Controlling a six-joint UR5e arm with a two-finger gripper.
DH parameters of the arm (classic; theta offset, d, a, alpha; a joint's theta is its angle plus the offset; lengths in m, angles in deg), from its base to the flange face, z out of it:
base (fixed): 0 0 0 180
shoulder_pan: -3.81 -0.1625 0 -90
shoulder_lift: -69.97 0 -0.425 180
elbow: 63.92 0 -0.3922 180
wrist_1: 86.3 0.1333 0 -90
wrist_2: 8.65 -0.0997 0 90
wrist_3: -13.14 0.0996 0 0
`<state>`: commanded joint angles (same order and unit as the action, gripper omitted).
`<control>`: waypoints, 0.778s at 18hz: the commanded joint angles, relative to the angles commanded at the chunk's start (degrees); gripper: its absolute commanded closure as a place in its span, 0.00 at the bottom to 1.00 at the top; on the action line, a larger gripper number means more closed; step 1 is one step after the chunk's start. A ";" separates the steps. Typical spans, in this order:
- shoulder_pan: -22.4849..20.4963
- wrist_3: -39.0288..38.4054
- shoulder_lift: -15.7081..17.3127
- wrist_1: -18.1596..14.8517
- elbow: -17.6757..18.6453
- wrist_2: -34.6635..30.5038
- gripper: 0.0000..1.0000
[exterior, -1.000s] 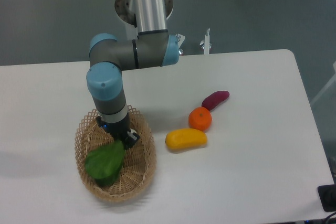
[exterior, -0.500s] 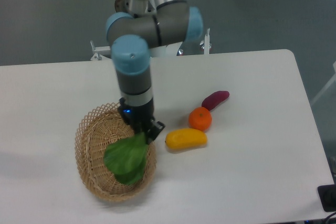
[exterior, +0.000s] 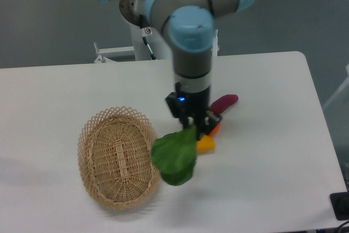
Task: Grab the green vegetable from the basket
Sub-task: 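Carry the held bok choy up and away from the basket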
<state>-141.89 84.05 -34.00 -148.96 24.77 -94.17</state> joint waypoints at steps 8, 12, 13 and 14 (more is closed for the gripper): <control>-6.78 12.23 -0.17 -1.06 -0.09 0.27 0.55; -7.57 13.12 -0.88 -0.88 -0.62 0.35 0.55; -7.57 13.12 -0.97 -0.62 -0.62 0.35 0.55; -7.57 13.12 -1.05 -0.53 -0.62 0.35 0.55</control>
<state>-149.47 97.16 -35.06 -149.50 24.15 -93.81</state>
